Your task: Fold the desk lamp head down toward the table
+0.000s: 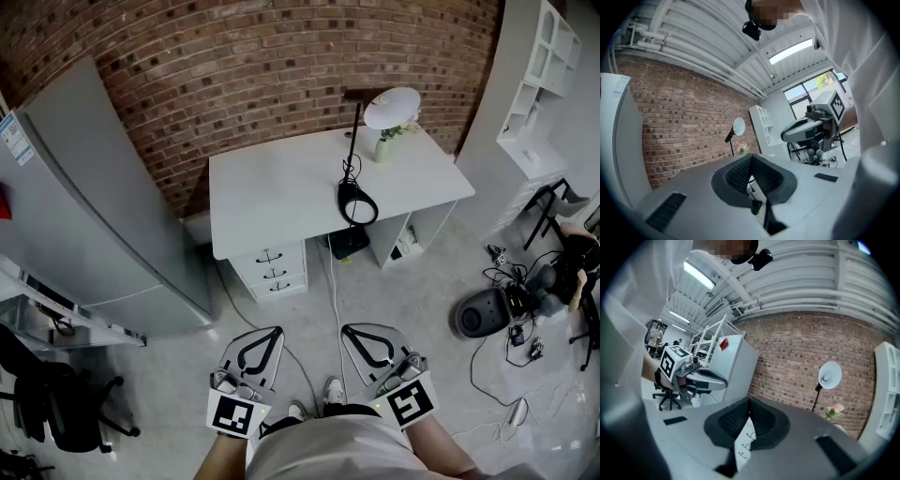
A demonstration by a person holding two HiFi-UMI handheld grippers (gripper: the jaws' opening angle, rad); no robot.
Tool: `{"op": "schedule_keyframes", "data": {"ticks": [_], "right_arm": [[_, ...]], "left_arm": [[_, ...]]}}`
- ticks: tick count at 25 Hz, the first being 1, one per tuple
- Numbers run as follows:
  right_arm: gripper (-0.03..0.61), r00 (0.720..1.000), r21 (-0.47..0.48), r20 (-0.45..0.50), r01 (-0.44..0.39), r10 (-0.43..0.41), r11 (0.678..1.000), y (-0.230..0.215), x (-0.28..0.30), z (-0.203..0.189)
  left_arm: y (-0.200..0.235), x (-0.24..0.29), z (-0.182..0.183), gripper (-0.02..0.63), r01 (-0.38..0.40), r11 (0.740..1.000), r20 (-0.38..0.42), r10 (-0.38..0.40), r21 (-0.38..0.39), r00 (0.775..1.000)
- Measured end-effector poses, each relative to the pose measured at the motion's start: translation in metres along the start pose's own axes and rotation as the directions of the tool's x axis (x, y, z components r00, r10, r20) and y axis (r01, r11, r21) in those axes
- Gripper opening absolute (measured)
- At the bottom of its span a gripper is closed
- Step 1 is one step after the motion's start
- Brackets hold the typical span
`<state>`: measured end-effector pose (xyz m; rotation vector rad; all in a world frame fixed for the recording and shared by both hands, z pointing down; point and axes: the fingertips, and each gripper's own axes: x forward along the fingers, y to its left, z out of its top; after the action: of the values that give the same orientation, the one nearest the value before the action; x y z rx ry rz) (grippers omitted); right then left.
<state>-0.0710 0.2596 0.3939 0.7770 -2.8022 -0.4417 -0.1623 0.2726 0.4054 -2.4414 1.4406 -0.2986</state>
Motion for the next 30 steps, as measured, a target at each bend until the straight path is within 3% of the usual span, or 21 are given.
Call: {"op": "schedule_keyframes", "data": {"ticks": [11,18,30], "right_arm": [[0.017,1.000,0.003,-0.003,0.009,-0.009,1.000,0.001,0.007,0.000],[0.018,0.998,0.092,0.020,0.057,-0.059,0.994,-0.007,0.006,0.002],[0.018,0.996,0.155,-0.002,0.093,-0.094,0.984,-0.035,0.006,-0.018]], "left_arm": [[0.004,0.001,-0.006,0.008,0.011,1.000,0.000,-0.011,-0.018,1.000],[0.007,0.004,-0.006,0.008,0.010,1.000,0.012,-0.010,-0.025,1.000],[0.009,0.029,-0.013,0.008,0.011,1.000,0.001,-0.011,-0.021,1.000]]}}
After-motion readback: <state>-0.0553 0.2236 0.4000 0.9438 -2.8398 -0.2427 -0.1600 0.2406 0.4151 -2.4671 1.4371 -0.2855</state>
